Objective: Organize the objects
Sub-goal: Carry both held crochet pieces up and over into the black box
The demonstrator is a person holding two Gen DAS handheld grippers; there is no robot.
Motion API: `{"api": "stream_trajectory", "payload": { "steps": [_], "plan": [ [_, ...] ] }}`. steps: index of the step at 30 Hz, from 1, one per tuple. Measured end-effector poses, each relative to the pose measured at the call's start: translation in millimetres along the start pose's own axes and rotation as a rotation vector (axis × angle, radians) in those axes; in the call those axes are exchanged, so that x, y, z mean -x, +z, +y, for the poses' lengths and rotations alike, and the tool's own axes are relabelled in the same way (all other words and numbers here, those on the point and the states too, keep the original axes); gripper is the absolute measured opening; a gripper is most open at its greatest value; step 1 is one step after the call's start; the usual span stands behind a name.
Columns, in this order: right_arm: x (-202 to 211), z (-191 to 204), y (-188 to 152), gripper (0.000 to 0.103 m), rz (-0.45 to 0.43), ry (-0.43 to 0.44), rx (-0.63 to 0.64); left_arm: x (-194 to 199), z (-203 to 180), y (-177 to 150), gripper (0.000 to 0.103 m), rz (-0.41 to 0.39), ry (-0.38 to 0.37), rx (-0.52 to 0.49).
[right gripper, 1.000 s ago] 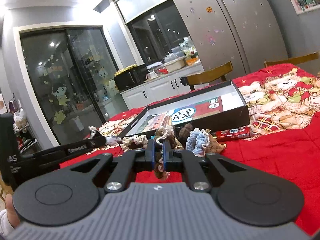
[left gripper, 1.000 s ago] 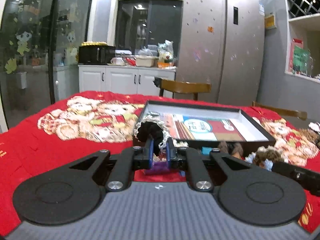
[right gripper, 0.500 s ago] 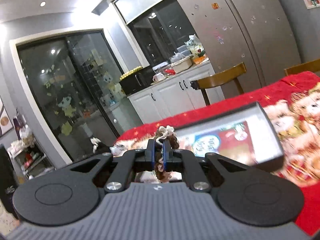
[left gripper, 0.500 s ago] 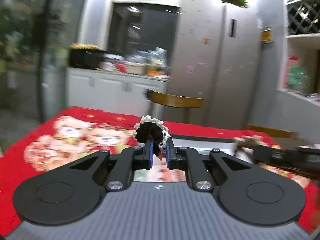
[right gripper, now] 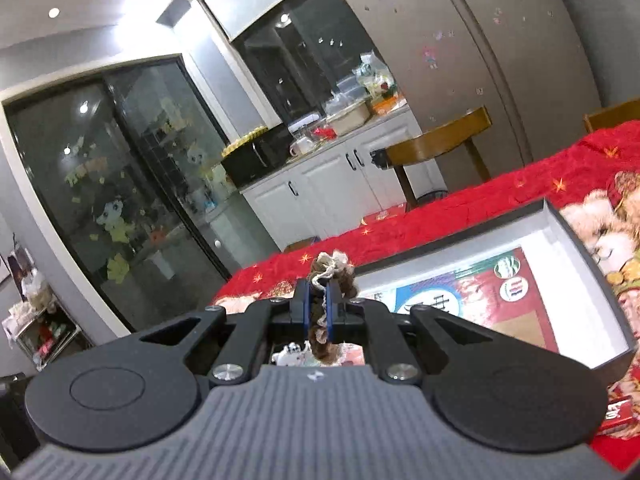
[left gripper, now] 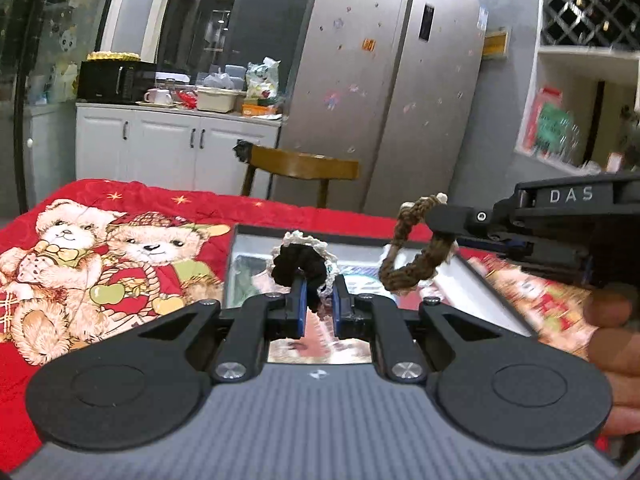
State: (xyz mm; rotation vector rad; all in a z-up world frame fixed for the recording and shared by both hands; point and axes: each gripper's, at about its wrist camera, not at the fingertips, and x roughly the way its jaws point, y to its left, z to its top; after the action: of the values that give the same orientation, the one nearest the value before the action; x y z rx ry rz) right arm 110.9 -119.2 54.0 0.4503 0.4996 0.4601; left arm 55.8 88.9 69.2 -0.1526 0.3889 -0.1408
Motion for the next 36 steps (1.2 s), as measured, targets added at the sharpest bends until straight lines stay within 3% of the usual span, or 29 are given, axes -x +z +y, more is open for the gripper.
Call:
{"api": "stream_trajectory", "payload": {
  "steps": [3,6,9,15,27,36],
  "plan": [
    [-11,-14,-6,0.009,0.038,0.003,-0.044,-13,1,-11,0.015,0.022,0.033,-0.016],
    [-21,-21,-13,0.009,0.092,-0.069,-0.04,-15,0,-23,0.015,0.025,0.05,-0.034],
    [-28,-26,-20,0.009,0.137,-0.081,-0.051,-16,-3,-38,0.015,0.026,0.071,-0.056],
    [-30,-24,-29,0.01,0.164,-0.088,-0.046,-17,-7,-43,0.015,-0.056,0.13,-0.064],
    [-31,-20,-39,0.01,0.181,-0.049,-0.026,-41,14,-39,0.015,0.042,0.07,0.063],
    [-32,-20,-42,0.01,0.162,-0.071,0.029,-42,9,-39,0.015,0.053,0.068,0.037]
  ]
}}
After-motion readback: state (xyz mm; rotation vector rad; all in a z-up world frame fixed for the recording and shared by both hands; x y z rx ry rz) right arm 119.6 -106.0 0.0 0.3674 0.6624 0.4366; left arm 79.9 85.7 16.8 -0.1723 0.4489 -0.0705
